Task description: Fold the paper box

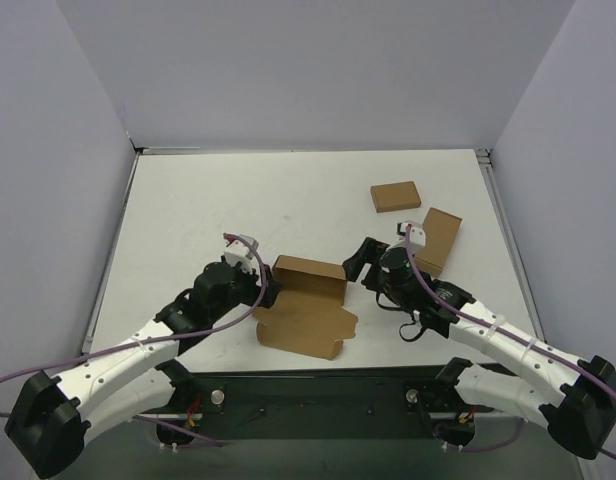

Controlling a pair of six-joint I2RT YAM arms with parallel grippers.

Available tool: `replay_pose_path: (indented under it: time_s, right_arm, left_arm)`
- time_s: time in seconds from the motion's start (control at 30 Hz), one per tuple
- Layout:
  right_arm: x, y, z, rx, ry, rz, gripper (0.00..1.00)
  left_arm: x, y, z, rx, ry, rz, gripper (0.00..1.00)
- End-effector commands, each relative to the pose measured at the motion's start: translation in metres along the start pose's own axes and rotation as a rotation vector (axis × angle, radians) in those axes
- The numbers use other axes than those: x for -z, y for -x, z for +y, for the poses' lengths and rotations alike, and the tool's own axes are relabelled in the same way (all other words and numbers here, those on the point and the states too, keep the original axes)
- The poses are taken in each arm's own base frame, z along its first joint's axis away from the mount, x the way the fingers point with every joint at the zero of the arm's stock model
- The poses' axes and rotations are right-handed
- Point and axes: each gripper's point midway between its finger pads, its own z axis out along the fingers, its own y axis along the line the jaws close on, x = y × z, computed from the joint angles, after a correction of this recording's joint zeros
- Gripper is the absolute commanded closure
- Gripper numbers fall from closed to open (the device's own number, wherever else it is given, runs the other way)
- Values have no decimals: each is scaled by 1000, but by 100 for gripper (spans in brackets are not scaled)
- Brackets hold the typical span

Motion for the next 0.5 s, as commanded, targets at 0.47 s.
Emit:
replay_pose_path:
  time_s: [0.47]
  right_arm:
    - [-32,-16,-6,-188,66,31,35]
  left_arm:
    - [-37,69,5,293,-125,-14,28]
